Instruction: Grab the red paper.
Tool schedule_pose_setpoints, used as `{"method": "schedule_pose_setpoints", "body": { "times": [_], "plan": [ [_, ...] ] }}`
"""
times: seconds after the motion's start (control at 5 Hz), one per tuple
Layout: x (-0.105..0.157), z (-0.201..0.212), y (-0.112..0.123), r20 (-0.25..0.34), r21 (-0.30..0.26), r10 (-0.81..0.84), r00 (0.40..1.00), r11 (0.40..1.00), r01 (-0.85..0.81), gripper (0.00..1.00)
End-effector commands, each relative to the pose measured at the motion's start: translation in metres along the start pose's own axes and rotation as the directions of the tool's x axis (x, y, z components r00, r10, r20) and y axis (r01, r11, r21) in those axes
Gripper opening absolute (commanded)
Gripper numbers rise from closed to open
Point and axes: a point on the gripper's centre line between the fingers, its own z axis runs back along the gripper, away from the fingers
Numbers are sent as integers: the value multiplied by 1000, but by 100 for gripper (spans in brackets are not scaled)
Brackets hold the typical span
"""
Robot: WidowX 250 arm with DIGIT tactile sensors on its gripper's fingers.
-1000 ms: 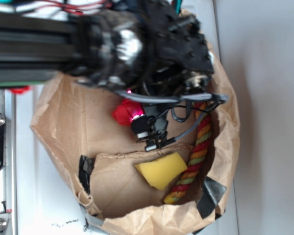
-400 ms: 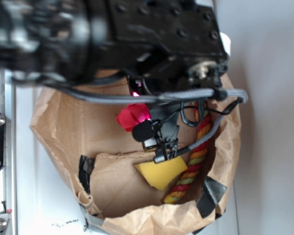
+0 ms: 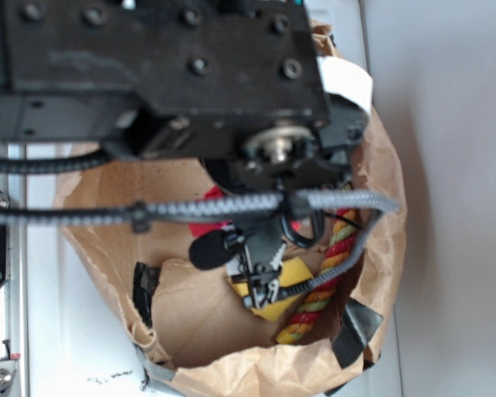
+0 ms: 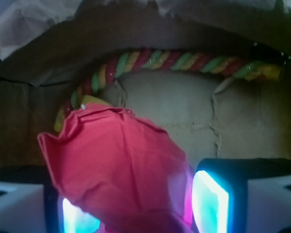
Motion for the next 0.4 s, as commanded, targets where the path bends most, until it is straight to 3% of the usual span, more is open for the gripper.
{"method": "schedule_pose_setpoints", "body": {
  "times": [0.0,0.2],
  "plan": [
    [-3,38,-12,37,-4,-25,999,1000,25,0],
    [-3,37,-13,39,0,-13,999,1000,13,0]
  ]
}}
